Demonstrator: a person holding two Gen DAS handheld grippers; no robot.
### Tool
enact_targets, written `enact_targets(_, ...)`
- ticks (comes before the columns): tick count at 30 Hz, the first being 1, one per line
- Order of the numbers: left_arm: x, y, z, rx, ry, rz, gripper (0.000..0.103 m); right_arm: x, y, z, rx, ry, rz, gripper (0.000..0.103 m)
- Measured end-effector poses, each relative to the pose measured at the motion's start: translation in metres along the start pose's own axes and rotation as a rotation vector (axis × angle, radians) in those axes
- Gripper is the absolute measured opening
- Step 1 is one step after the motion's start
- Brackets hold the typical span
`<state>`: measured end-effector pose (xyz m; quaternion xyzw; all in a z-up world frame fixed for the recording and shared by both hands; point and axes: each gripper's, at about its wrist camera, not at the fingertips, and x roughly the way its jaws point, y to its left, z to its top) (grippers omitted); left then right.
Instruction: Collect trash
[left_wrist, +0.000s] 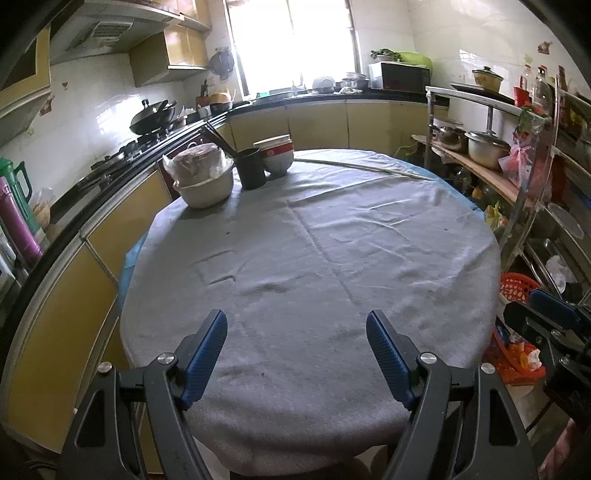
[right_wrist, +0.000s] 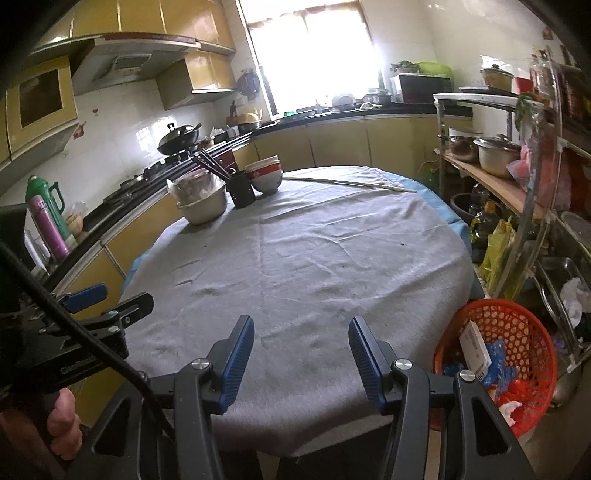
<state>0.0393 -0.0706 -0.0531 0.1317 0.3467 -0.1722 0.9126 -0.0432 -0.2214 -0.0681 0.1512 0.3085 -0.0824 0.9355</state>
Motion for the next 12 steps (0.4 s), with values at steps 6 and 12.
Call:
enact_targets(6, 0.008, 0.002, 0.002, -0.007, 0.012, -0.003, 0.078, 0.009, -0.002, 0.004, 0.002, 0.008, -0.003, 0.057)
enact_targets(12, 0.039, 0.009, 0.007, -0.027, 0.054, -0.003, 0.078, 0.036, -0.003, 0.013, 0.004, 0.044, -0.009, 0.057)
